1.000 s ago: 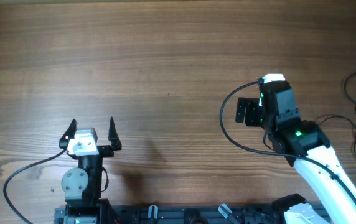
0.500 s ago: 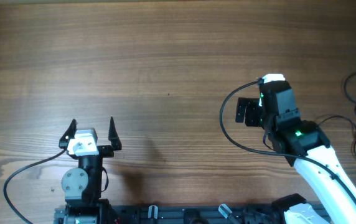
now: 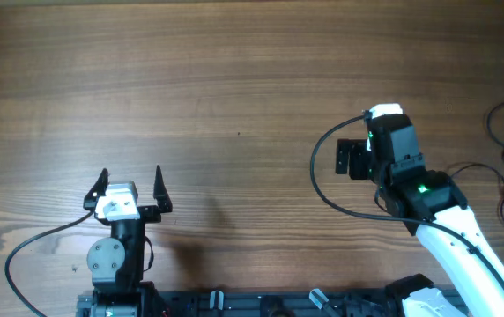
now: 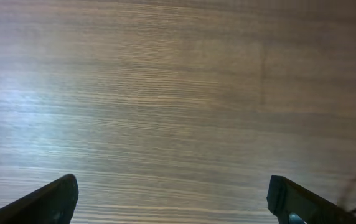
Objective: Untangle cables
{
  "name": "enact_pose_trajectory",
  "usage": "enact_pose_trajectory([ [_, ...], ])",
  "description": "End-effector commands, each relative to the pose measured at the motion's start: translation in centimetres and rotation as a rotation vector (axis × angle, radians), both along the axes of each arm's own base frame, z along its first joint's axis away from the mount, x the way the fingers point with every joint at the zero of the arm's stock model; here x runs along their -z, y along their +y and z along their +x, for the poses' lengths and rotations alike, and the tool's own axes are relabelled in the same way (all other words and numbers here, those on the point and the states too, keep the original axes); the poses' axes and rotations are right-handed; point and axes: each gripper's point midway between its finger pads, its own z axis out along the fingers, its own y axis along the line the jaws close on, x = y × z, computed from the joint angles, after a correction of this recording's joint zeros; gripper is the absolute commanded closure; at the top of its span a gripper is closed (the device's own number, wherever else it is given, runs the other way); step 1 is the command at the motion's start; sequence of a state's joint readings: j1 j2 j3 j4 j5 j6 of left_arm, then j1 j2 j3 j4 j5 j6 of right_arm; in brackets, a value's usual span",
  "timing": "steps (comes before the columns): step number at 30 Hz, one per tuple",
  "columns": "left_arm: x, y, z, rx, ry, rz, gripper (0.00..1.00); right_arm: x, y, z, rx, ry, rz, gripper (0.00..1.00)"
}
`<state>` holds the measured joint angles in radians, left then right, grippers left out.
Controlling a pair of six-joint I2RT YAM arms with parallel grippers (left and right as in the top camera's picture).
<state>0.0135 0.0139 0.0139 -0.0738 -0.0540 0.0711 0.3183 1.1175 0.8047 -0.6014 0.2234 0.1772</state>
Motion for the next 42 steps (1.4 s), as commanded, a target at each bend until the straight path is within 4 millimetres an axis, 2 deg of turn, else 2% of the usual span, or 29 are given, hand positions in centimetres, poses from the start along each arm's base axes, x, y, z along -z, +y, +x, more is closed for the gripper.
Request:
enact_pose_trajectory([
  [1, 0.2, -0.1, 0.0, 0.007, -0.001, 0.018, 0.00, 0.3, -0.8, 0.1, -0.054, 0.000, -0.110, 0.00],
  [3, 0.2, -0.1, 0.0, 0.007, -0.001, 0.018, 0.00, 0.0, -0.5, 0.4, -0.055, -0.016, -0.091, 0.00],
  [4, 0.1, -0.1, 0.0, 0.007, -0.001, 0.018, 0.00, -0.7, 0.3, 0.7, -0.055, -0.050, -0.033, 0.00],
  [6, 0.2, -0.1, 0.0, 0.007, -0.001, 0.018, 0.00, -2.7, 0.3, 1.5, -0.048, -0.136, -0.009, 0.00],
  [9, 0.2, -0.1, 0.0, 0.007, -0.001, 0.018, 0.00, -5.2, -1.1, 1.9, 0.001, -0.230, 0.017, 0.00],
  [11, 0.2, -0.1, 0.0, 0.007, -0.001, 0.018, 0.00, -6.0, -2.4, 1.9, 0.044, -0.278, 0.024, 0.00],
  [17, 0.2, -0.1, 0.0, 0.007, -0.001, 0.018, 0.00, -6.4, -3.7, 1.9, 0.064, -0.535, 0.110, 0.00],
  [21, 0.2, -0.1, 0.0, 0.007, -0.001, 0.018, 0.00, -5.9, -4.1, 0.1, 0.055, -0.665, 0.111, 0.00],
  [27, 0.2, -0.1, 0.0, 0.007, -0.001, 0.018, 0.00, -5.1, -4.8, -2.5, 0.051, -0.771, 0.101, 0.00],
  [33, 0.1, -0.1, 0.0, 0.007, -0.001, 0.018, 0.00, -6.6, -5.2, -4.7, 0.025, -0.921, 0.068, 0.00],
  [42, 0.2, -0.1, 0.0, 0.007, -0.001, 0.018, 0.00, -7.9, -5.0, -5.7, -0.046, -1.018, 0.074, 0.00],
])
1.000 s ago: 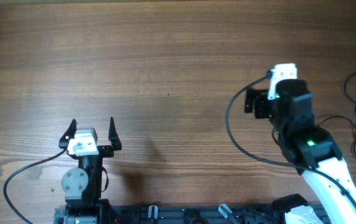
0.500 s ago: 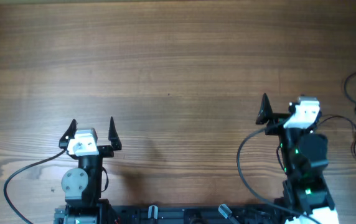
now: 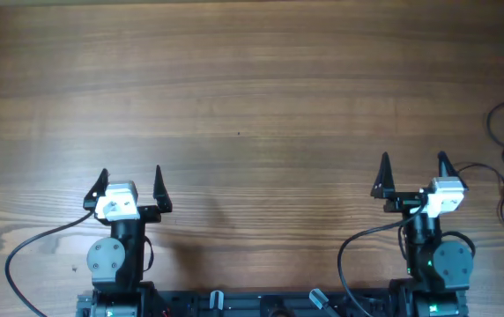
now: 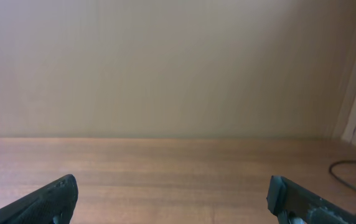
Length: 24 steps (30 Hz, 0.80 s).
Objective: Untangle cables
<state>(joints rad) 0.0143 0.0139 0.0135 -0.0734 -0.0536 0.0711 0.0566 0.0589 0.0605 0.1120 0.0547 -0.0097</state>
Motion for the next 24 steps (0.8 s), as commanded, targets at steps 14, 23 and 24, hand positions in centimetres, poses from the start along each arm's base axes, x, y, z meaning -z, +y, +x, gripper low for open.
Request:
enact_pose_trajectory([
  [14, 0.1, -0.1, 0.0, 0.007, -0.001, 0.018, 0.00, -0.1, 0.4, -0.3, -0.043, -0.049, -0.029, 0.00],
  [23, 0.1, -0.1, 0.0, 0.007, -0.001, 0.018, 0.00, 4.2, 0.5, 0.1, -0.053, 0.111, -0.026, 0.00],
  [24, 0.1, -0.1, 0.0, 0.007, -0.001, 0.018, 0.00, 4.2, 0.5, 0.1, -0.054, 0.111, -0.026, 0.00],
])
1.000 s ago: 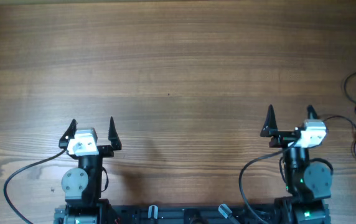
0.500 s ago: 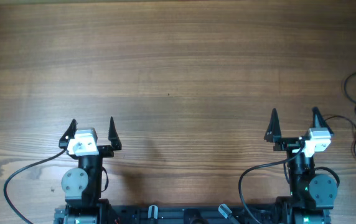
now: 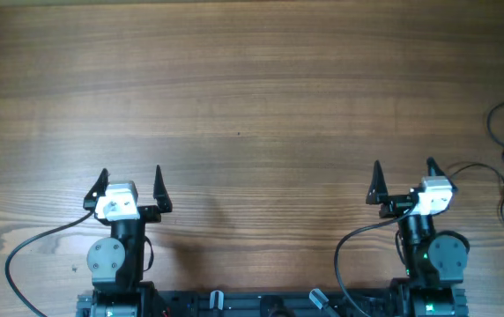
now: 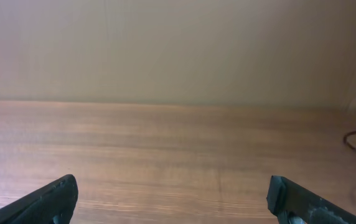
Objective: Untangle cables
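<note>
Thin black cables lie in loose loops at the table's far right edge, partly cut off by the frame; a bit of cable shows at the right of the right wrist view. My right gripper (image 3: 403,177) is open near the front right, to the left of the cables, holding nothing. In the right wrist view its fingers (image 4: 53,199) stand wide apart over bare wood. My left gripper (image 3: 129,182) is open near the front left, far from the cables, with nothing in it.
The wooden table (image 3: 234,88) spans the whole view. Each arm's own black supply cable (image 3: 32,246) curls beside its base at the front edge. A pale wall (image 4: 165,43) rises behind the table's far edge.
My right gripper has shifted slightly left and turned a little, and its camera now looks lower, showing more tabletop. It remains open. The left arm and the cables have not moved.
At first my right arm was stretched out over the table's middle right, its open gripper looking straight down at the wood. Then it stood drawn back at its base near the front edge, and it stays there now, slightly shifted. The left arm kept still.
</note>
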{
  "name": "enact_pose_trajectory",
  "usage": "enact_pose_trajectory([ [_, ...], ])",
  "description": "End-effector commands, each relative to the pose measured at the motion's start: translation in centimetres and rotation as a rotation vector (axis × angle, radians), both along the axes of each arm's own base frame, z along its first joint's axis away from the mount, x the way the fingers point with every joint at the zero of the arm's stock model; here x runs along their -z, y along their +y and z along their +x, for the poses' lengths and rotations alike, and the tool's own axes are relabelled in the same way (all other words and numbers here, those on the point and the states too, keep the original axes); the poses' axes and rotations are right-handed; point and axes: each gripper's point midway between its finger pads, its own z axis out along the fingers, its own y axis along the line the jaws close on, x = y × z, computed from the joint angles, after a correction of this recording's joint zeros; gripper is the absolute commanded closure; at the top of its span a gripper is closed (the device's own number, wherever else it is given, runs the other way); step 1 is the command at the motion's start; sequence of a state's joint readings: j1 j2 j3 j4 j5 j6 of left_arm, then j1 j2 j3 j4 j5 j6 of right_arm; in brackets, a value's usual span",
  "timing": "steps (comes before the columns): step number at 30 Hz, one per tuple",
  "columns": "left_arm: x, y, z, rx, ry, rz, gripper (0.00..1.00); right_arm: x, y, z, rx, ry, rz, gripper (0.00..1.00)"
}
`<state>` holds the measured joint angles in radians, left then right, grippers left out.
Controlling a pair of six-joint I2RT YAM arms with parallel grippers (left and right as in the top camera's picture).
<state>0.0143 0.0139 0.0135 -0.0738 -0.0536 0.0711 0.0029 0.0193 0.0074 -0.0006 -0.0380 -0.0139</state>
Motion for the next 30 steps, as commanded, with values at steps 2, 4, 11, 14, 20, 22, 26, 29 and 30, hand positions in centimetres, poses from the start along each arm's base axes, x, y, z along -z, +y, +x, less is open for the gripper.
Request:
enact_pose_trajectory([
  [2, 0.13, -0.06, 0.01, 0.007, -0.002, 0.018, 0.00, -0.22, 0.24, -0.09, -0.016, -0.014, -0.012, 0.00],
  [4, 0.14, -0.06, 0.01, 0.007, -0.001, 0.018, 0.00, -0.22, 0.24, -0.09, -0.016, -0.014, -0.013, 0.00],
  [11, 0.14, -0.06, 0.01, 0.007, -0.001, 0.018, 0.00, -0.22, 0.26, -0.10, -0.017, -0.016, -0.052, 0.00],
  [14, 0.14, -0.06, 0.01, 0.007, -0.001, 0.018, 0.00, -0.21, 0.23, -0.09, -0.015, -0.014, -0.038, 0.00],
  [20, 0.14, -0.06, 0.01, 0.007, -0.001, 0.018, 0.00, -0.23, 0.23, -0.09, -0.015, -0.015, -0.038, 0.00],
  [22, 0.13, -0.06, 0.01, 0.007, -0.002, 0.018, 0.00, -0.26, 0.23, -0.09, -0.016, -0.016, -0.038, 0.00],
  [26, 0.14, -0.06, 0.01, 0.007, -0.001, 0.018, 0.00, -0.24, 0.24, -0.09, -0.016, -0.015, -0.038, 0.00],
  [29, 0.14, -0.06, 0.01, 0.007, -0.001, 0.018, 0.00, -0.23, 0.24, -0.09, -0.016, -0.015, -0.038, 0.00],
  [30, 0.14, -0.06, 0.01, 0.007, -0.001, 0.018, 0.00, -0.23, 0.24, -0.09, -0.016, -0.015, -0.038, 0.00],
])
